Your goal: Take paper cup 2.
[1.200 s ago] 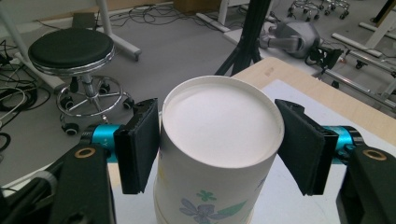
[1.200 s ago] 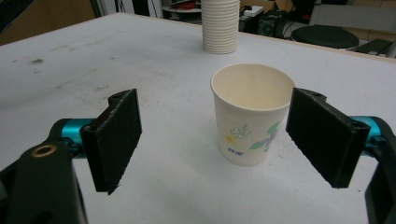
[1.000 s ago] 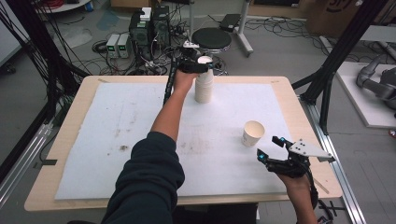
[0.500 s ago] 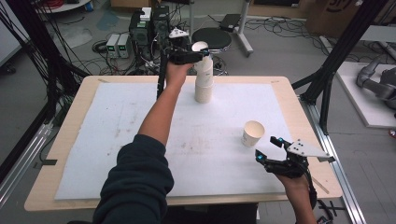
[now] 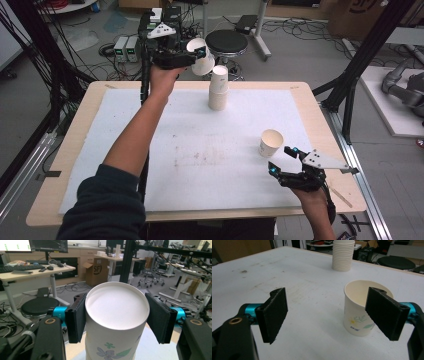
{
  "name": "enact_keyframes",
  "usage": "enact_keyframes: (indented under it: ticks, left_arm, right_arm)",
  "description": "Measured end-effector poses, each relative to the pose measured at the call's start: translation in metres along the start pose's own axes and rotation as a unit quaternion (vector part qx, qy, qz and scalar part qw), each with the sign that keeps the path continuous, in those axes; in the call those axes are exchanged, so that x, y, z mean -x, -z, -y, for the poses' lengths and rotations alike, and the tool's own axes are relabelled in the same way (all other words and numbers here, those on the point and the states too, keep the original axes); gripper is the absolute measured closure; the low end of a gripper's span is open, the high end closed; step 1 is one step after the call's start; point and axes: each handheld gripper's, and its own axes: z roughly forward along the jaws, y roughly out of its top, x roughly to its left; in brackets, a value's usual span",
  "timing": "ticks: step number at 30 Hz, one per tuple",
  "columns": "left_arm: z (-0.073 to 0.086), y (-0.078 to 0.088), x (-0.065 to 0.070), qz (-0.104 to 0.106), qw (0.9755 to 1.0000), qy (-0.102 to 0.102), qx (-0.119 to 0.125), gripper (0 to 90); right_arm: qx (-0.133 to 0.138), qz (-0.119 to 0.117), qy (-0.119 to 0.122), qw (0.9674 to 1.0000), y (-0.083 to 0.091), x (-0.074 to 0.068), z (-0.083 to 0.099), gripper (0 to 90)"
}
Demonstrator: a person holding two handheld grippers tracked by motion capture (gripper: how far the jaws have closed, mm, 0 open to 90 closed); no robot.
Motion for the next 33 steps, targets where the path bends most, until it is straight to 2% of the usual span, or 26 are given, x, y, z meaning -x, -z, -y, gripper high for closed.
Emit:
enact_keyframes:
  ticks: [10,18,25,33]
  left_arm:
    - [0.022,0.050,0.006,0.040,0.9989,-0.003,-0.022,37.4]
    - [0.053,0.084,0.021,0.084,0.9957,-0.017,-0.037,37.4]
    - [0.082,0.104,0.030,0.111,0.9923,-0.023,-0.051,37.5]
    - [0.116,0.117,0.039,0.117,0.9914,-0.023,-0.054,37.4]
  right_arm:
    - [-0.008,-0.021,0.015,0.9996,-0.012,-0.012,-0.004,18.7]
    - [-0.019,-0.049,0.029,0.9982,-0.028,-0.023,-0.006,18.7]
    - [-0.024,-0.077,0.031,0.9962,-0.037,-0.026,-0.005,18.7]
    - [-0.051,-0.110,0.042,0.9917,-0.053,-0.031,-0.005,18.7]
